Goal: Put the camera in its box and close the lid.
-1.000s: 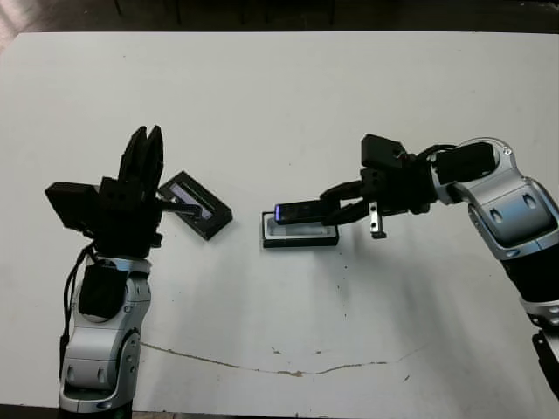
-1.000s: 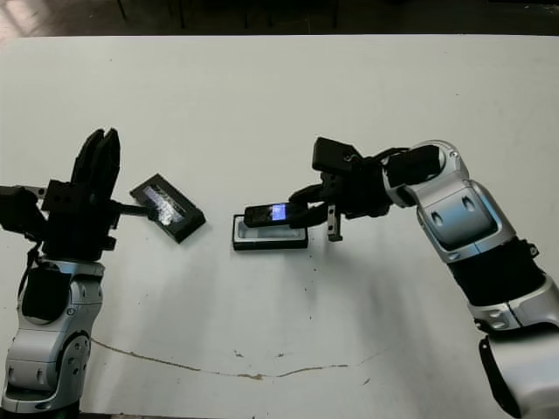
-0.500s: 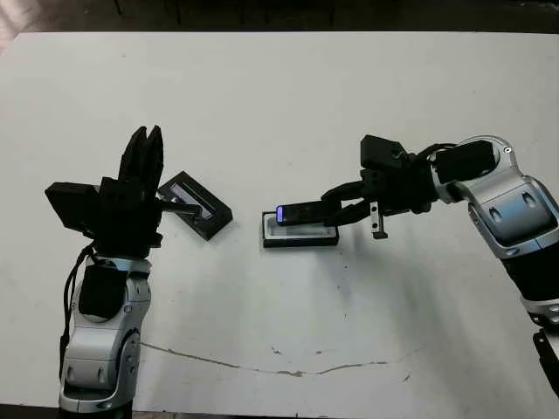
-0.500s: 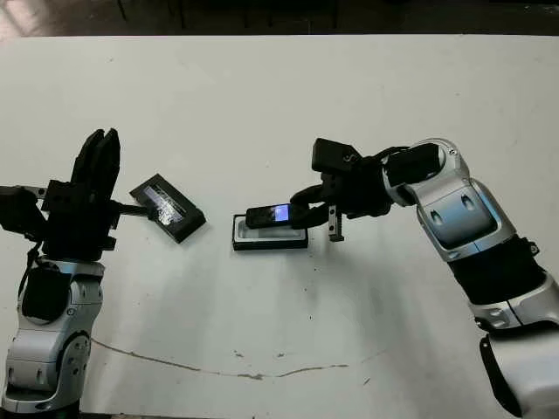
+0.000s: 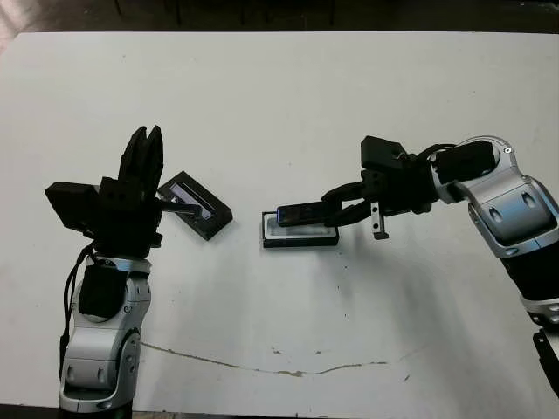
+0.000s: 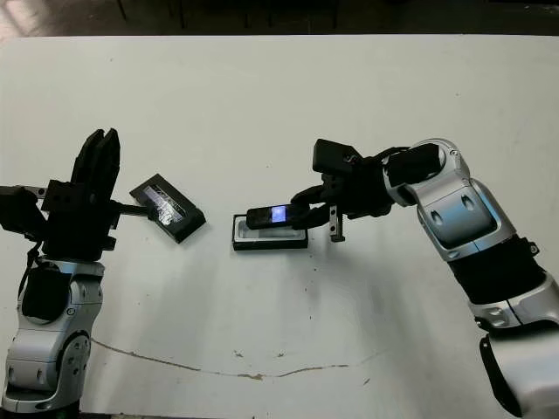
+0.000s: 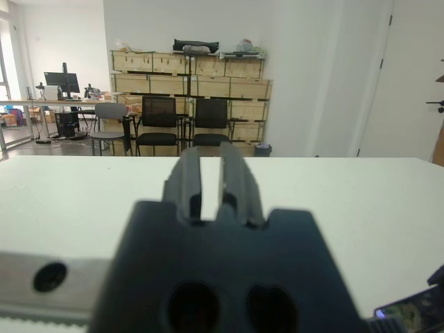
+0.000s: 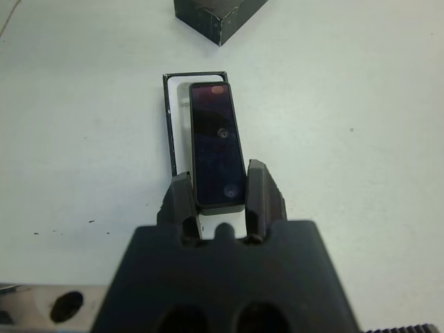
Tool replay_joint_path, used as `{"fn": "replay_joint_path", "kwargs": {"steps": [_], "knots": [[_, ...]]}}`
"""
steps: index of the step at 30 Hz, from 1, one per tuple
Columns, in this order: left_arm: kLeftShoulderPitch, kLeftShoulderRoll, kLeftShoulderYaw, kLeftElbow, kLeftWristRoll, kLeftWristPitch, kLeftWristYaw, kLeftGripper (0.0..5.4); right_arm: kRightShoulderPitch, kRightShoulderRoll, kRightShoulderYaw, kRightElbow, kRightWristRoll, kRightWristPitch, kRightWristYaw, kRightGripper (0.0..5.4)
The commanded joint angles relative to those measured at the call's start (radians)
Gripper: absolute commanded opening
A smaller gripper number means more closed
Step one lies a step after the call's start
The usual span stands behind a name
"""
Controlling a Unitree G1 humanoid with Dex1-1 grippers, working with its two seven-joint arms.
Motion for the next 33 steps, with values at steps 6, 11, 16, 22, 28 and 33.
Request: {"fn": "replay_joint_path", "kwargs": {"steps": [6, 11, 16, 22, 28, 33], "knots": [[0.007, 0.001, 0.003, 0.012, 0.001, 0.02, 0.006, 0.0, 0.007, -0.003, 0.012, 0.008, 0.003, 0.001, 0.021, 0.0], [0.007, 0.004, 0.003, 0.019, 0.009, 0.006, 0.004, 0.0, 0.007, -0.001, 0.008, 0.016, 0.016, 0.014, 0.041, 0.0], [0.012, 0.002, 0.003, 0.015, 0.006, 0.006, 0.003, 0.0, 0.013, -0.001, 0.013, 0.021, 0.011, 0.005, 0.044, 0.0], [0.018, 0.002, 0.003, 0.012, 0.004, 0.005, 0.003, 0.0, 0.021, -0.005, 0.026, 0.019, -0.01, -0.011, 0.031, 0.0], [0.019, -0.001, 0.003, 0.013, 0.001, 0.008, 0.005, 0.0, 0.038, -0.005, 0.036, -0.006, -0.028, -0.031, 0.011, 0.0], [0.021, 0.002, 0.001, 0.015, 0.011, 0.001, 0.003, 0.0, 0.047, -0.003, 0.037, -0.019, -0.033, -0.026, -0.004, 0.0]]}}
